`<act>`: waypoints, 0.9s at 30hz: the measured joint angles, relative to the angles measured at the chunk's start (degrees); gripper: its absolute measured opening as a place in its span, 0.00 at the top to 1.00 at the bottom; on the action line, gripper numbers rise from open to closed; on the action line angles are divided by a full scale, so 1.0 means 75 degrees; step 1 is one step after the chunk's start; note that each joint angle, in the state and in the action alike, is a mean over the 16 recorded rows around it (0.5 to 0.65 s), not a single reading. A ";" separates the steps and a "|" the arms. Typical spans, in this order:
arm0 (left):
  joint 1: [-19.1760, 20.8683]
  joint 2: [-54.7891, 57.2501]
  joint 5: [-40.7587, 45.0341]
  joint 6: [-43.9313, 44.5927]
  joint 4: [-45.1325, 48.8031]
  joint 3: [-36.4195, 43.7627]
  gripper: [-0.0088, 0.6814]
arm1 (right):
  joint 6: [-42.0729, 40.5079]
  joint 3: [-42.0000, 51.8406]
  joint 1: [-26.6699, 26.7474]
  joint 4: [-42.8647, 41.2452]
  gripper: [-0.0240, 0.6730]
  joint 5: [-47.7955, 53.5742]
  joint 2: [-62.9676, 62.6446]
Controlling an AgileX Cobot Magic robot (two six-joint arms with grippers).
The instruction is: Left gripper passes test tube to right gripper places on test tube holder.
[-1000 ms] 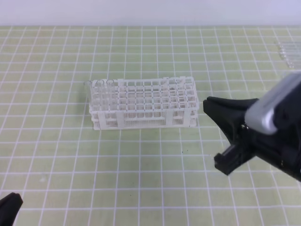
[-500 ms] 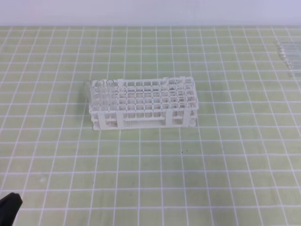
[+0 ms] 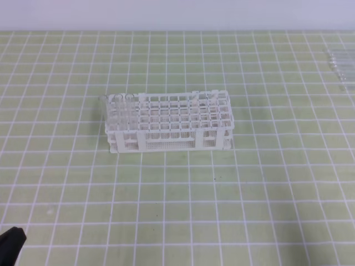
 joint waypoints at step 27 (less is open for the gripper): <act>0.0001 -0.0003 0.0007 -0.0001 -0.0004 -0.0028 0.99 | -0.0002 0.0044 -0.0369 0.0654 0.97 0.2198 -0.0517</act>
